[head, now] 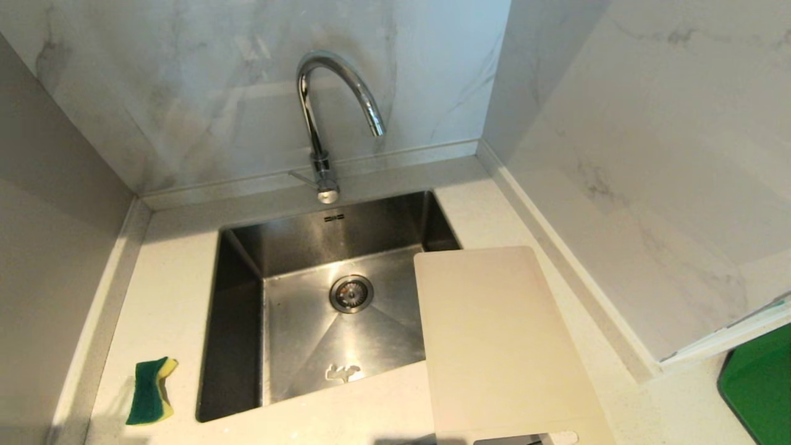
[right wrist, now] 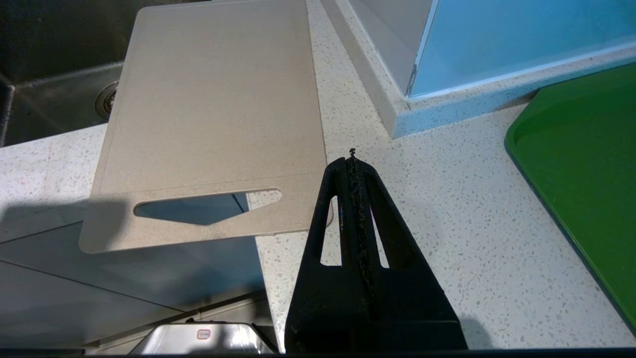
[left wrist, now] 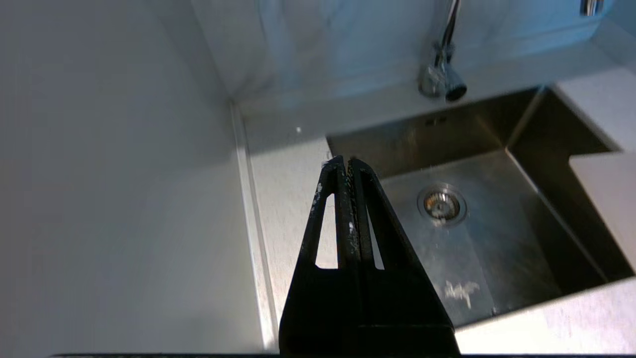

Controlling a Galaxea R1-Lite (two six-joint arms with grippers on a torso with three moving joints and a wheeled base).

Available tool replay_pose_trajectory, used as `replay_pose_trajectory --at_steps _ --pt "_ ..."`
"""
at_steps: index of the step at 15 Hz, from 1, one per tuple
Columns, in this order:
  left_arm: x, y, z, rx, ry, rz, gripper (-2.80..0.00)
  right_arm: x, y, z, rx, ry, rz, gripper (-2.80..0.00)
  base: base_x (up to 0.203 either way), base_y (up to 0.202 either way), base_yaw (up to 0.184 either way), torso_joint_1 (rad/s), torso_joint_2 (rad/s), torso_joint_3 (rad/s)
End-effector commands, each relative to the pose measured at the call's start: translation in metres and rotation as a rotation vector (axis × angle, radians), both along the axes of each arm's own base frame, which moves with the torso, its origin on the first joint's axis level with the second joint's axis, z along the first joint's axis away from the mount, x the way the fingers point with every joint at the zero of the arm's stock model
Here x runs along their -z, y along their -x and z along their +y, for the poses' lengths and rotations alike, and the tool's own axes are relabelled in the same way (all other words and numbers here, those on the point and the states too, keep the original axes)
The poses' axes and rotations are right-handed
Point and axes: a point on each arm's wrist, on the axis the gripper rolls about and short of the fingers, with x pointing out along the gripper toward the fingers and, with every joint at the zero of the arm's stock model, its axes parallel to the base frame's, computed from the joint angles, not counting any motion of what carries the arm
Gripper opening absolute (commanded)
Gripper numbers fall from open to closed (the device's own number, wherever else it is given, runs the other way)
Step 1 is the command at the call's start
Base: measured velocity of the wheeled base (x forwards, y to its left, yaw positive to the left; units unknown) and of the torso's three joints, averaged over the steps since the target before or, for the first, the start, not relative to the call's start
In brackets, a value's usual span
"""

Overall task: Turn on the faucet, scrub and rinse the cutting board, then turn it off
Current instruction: Turn on the tap

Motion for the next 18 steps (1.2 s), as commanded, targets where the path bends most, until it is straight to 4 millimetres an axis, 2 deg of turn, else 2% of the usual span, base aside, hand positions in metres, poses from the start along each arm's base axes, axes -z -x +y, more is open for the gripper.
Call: replay_pose_trajectory --at_steps 1,4,7,10,12,15,18 --pt "-0.03 -0.029 0.0 -0.013 -0.009 0.021 -2.8 0.0 0.0 0.0 0.001 -0.001 0.001 -2.8 0.0 0.0 0.0 0.0 0.0 0.0" --pt "-0.066 -0.053 0.003 -0.062 -0.023 -0.005 -2.8 0.0 0.0 0.0 0.001 -0.001 0.001 -2.8 0.0 0.0 0.0 0.0 0.0 0.0" --pt "-0.093 -0.075 0.007 -0.093 -0.03 -0.021 -2.8 0.0 0.0 0.0 -0.001 -0.001 0.001 -2.8 0.0 0.0 0.0 0.0 0.0 0.0" --pt "-0.111 -0.107 0.01 -0.111 -0.032 0.005 -2.8 0.0 0.0 0.0 0.001 -0.001 0.001 -2.8 0.0 0.0 0.0 0.0 0.0 0.0" --pt "-0.122 -0.137 0.008 -0.125 -0.029 0.016 -2.8 0.0 0.0 0.0 0.001 -0.001 0.001 -2.8 0.0 0.0 0.0 0.0 0.0 0.0" --pt "-0.125 -0.177 -0.019 -0.102 -0.032 0.053 -2.8 0.0 0.0 0.0 0.0 -0.001 0.001 -2.8 0.0 0.0 0.0 0.0 0.0 0.0" --pt "-0.115 -0.215 -0.031 -0.112 -0.044 0.109 -2.8 0.0 0.0 0.0 0.001 -0.001 0.001 -2.8 0.0 0.0 0.0 0.0 0.0 0.0"
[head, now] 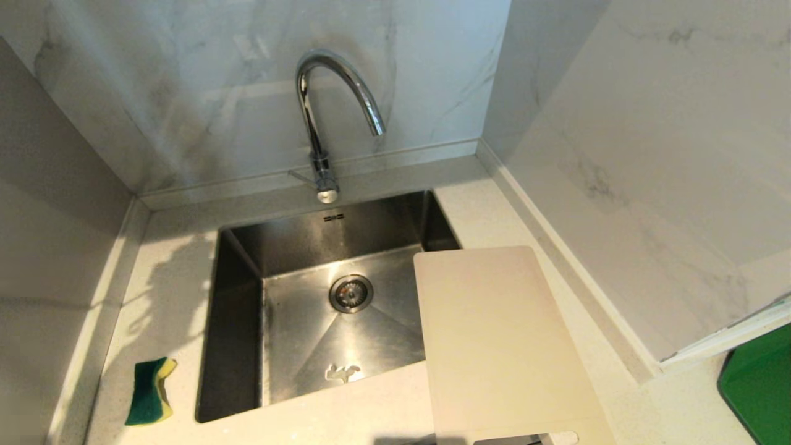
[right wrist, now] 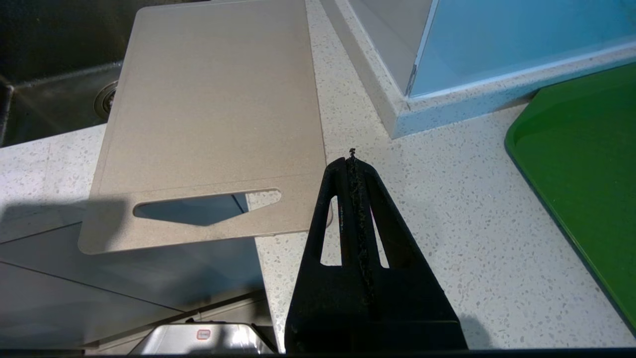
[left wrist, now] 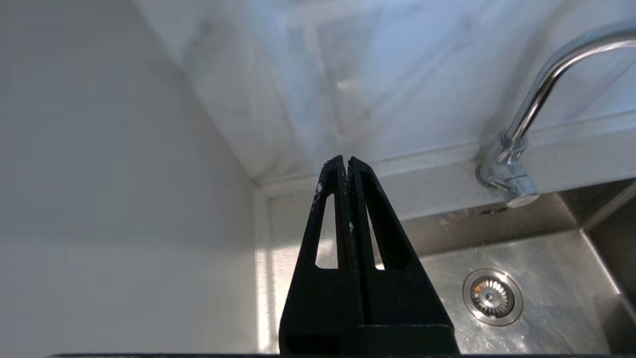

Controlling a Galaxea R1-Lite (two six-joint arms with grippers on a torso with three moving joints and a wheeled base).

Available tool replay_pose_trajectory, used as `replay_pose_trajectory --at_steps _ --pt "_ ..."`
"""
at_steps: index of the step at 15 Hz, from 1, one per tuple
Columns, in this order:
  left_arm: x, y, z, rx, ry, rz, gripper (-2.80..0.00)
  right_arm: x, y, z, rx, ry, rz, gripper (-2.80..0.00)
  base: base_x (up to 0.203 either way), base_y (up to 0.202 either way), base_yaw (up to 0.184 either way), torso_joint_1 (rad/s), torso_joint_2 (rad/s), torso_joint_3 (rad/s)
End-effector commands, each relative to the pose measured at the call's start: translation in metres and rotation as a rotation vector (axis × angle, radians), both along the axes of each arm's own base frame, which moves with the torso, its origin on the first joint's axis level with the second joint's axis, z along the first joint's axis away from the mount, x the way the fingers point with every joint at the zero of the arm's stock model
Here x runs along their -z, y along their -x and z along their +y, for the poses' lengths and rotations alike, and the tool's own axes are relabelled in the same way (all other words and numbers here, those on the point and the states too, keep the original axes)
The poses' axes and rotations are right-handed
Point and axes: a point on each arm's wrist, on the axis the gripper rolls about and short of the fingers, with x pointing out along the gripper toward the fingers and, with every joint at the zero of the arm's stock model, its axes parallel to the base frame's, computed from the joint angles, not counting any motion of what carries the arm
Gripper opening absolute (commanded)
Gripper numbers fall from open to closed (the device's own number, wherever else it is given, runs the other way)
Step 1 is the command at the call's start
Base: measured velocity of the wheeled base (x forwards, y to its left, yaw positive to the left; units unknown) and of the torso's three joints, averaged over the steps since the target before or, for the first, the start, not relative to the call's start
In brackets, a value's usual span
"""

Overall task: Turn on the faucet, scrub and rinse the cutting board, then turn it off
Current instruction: Turn on the tap

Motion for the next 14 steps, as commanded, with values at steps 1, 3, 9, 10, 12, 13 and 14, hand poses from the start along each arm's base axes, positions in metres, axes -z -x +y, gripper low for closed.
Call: replay_pose_trajectory --at_steps 1,3,9,10,12,13,14 --pt "0.016 -0.048 -0.013 0.016 -0.012 0.081 -2.8 0.0 0.0 0.0 0.001 -0.001 0.001 -2.8 0.0 0.0 0.0 0.0 0.0 0.0" --pt "0.019 -0.067 -0.023 0.032 -0.014 0.089 -2.8 0.0 0.0 0.0 0.0 -0.001 0.001 -2.8 0.0 0.0 0.0 0.0 0.0 0.0" --pt "0.04 -0.133 -0.047 0.034 -0.021 0.144 -2.8 0.0 0.0 0.0 0.001 -0.001 0.001 -2.8 0.0 0.0 0.0 0.0 0.0 0.0" --pt "0.045 -0.142 -0.052 0.039 -0.017 0.155 -2.8 0.0 0.0 0.0 -0.001 -0.001 0.001 -2.8 0.0 0.0 0.0 0.0 0.0 0.0" --pt "0.054 -0.157 -0.061 0.055 0.008 0.165 -2.8 0.0 0.0 0.0 -0.001 -0.001 0.001 -2.8 0.0 0.0 0.0 0.0 0.0 0.0" --pt "0.055 -0.167 -0.068 0.069 0.033 0.154 -2.8 0.0 0.0 0.0 -0.001 0.001 0.001 -2.8 0.0 0.0 0.0 0.0 0.0 0.0" --pt "0.058 -0.176 -0.073 0.078 0.055 0.151 -2.8 0.0 0.0 0.0 -0.001 0.001 0.001 -2.8 0.0 0.0 0.0 0.0 0.0 0.0"
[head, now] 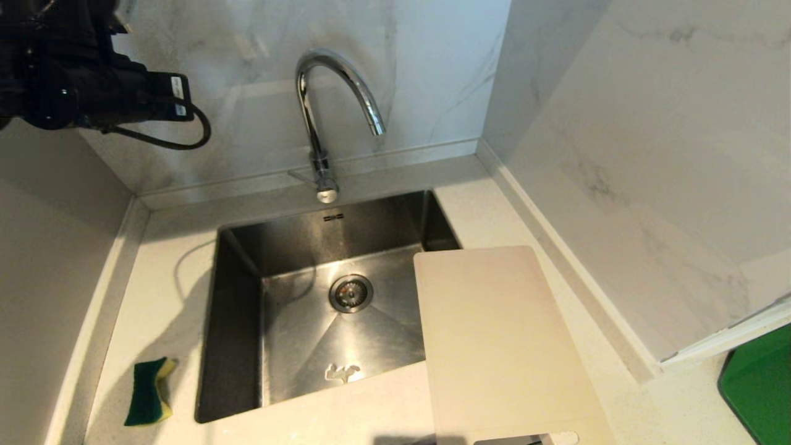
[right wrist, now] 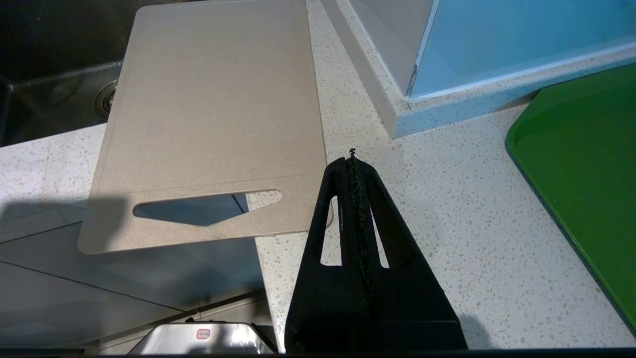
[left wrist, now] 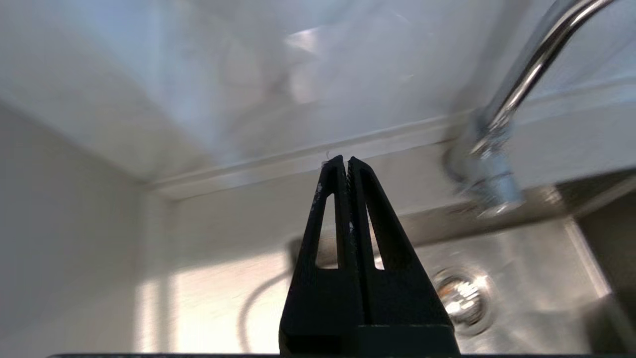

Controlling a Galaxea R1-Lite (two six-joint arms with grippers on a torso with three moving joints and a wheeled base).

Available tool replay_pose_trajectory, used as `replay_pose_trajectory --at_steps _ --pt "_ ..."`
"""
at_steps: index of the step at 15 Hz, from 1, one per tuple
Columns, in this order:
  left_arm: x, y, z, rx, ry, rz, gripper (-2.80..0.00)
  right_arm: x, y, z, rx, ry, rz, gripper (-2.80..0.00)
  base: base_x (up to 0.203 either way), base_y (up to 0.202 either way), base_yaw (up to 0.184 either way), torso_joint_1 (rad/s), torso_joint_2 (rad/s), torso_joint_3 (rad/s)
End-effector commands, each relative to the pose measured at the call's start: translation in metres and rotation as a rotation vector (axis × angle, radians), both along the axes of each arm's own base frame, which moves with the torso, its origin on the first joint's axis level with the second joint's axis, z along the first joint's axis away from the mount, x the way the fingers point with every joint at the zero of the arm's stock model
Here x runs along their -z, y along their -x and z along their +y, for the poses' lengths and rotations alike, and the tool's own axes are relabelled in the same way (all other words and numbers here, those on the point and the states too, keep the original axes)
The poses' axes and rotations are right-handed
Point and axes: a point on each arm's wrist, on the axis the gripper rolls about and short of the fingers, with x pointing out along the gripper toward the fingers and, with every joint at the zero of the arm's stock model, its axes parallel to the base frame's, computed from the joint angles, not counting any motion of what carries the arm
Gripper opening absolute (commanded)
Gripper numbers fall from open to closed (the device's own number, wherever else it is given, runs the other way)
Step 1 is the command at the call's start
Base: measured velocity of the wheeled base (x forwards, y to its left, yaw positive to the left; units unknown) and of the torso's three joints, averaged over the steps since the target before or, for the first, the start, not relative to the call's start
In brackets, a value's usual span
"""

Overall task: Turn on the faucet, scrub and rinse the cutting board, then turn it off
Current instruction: Turn on the tap

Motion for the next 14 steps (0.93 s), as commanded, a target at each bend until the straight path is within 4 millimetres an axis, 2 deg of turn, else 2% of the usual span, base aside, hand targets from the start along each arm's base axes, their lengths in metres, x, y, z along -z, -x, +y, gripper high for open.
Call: replay_pose_trajectory --at_steps 1,6,8,14 --pt "0.022 -0.032 -0.017 0.021 0.019 0.039 -2.8 0.0 0.0 0.0 0.0 0.0 0.001 -2.8 0.0 0.0 0.0 0.0 0.0 0.0" --pt "0.064 -0.072 -0.034 0.06 0.088 0.073 -2.8 0.0 0.0 0.0 0.0 0.0 0.001 -2.8 0.0 0.0 0.0 0.0 0.0 0.0" --pt "0.068 -0.078 -0.037 0.091 0.113 0.054 -2.8 0.0 0.0 0.0 0.0 0.0 0.001 -2.8 0.0 0.0 0.0 0.0 0.0 0.0" --pt "0.099 -0.104 -0.045 0.132 0.125 0.068 -2.8 0.0 0.0 0.0 0.001 0.0 0.001 -2.8 0.0 0.0 0.0 0.0 0.0 0.0"
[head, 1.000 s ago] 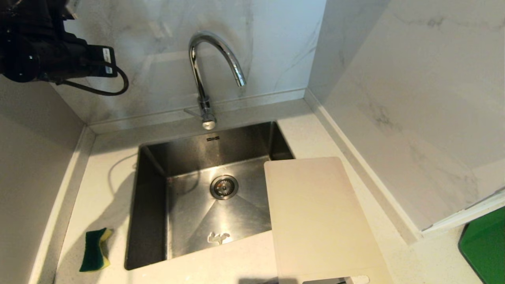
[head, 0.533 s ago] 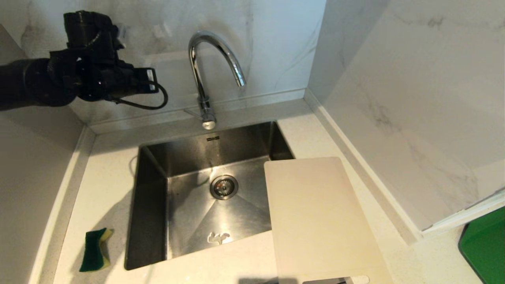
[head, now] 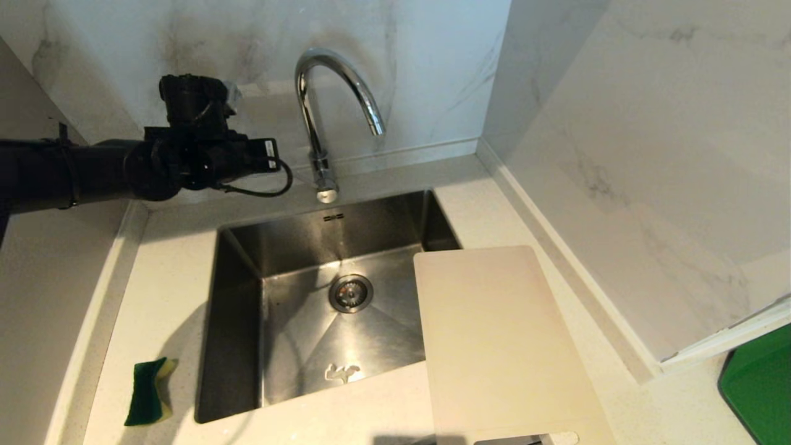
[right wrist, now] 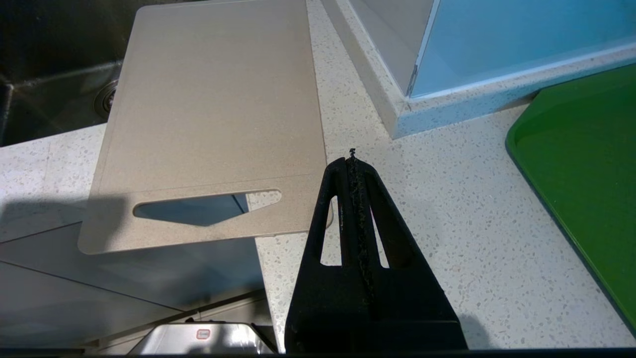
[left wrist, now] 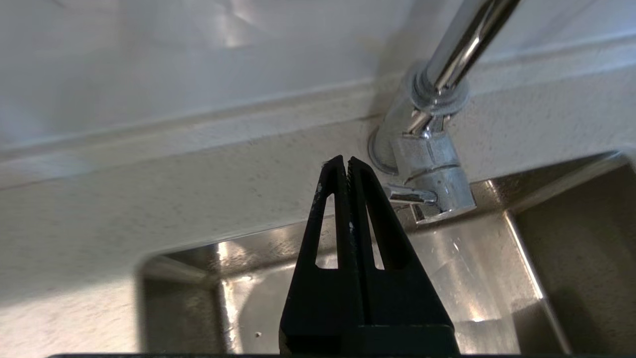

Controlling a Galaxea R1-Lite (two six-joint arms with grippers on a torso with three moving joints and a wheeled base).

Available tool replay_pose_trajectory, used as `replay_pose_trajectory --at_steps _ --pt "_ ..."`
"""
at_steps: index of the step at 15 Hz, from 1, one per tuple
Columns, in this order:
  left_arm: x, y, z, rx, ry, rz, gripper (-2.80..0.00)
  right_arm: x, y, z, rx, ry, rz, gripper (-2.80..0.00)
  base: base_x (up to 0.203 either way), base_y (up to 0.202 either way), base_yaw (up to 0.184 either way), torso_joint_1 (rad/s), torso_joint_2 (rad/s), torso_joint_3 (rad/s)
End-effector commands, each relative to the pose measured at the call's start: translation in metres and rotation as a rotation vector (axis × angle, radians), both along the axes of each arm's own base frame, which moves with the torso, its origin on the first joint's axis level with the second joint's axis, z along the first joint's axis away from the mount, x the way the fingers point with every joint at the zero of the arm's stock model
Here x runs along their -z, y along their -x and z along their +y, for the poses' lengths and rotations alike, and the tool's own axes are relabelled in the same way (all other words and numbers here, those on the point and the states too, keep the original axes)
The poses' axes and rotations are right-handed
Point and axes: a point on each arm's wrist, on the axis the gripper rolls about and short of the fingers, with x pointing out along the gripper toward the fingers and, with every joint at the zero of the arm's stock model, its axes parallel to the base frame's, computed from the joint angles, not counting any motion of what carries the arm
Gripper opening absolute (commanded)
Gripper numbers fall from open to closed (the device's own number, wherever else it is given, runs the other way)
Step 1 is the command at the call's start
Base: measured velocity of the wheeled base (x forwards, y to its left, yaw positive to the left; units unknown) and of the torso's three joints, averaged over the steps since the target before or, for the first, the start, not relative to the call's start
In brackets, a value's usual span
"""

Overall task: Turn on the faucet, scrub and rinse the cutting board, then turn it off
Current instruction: Turn on the tap

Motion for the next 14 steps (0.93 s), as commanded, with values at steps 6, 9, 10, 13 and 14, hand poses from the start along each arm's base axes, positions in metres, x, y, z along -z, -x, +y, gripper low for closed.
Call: replay_pose_trajectory --at_steps 6,9,10,13,14 --pt "0.014 -0.006 -0.019 0.05 0.0 0.002 -2.8 0.0 0.0 0.0 0.0 0.0 0.0 -2.8 0.0 0.0 0.0 0.0 0.0 0.0" --pt "0.015 -0.007 -0.019 0.052 0.001 0.001 0.0 0.0 0.0 0.0 0.0 0.0 0.001 -2.8 0.0 0.0 0.0 0.0 0.0 0.0" --pt "0.015 -0.007 -0.019 0.052 0.001 0.001 0.0 0.0 0.0 0.0 0.0 0.0 0.001 -2.8 0.0 0.0 0.0 0.0 0.0 0.0" --pt "0.016 -0.004 -0.027 0.066 -0.003 0.005 0.0 0.0 0.0 0.0 0.001 0.0 0.0 -2.8 0.0 0.0 0.0 0.0 0.0 0.0" --pt "0.015 -0.004 -0.027 0.069 0.0 0.002 0.0 0.0 0.0 0.0 0.0 0.0 0.001 -2.8 0.0 0.0 0.0 0.0 0.0 0.0"
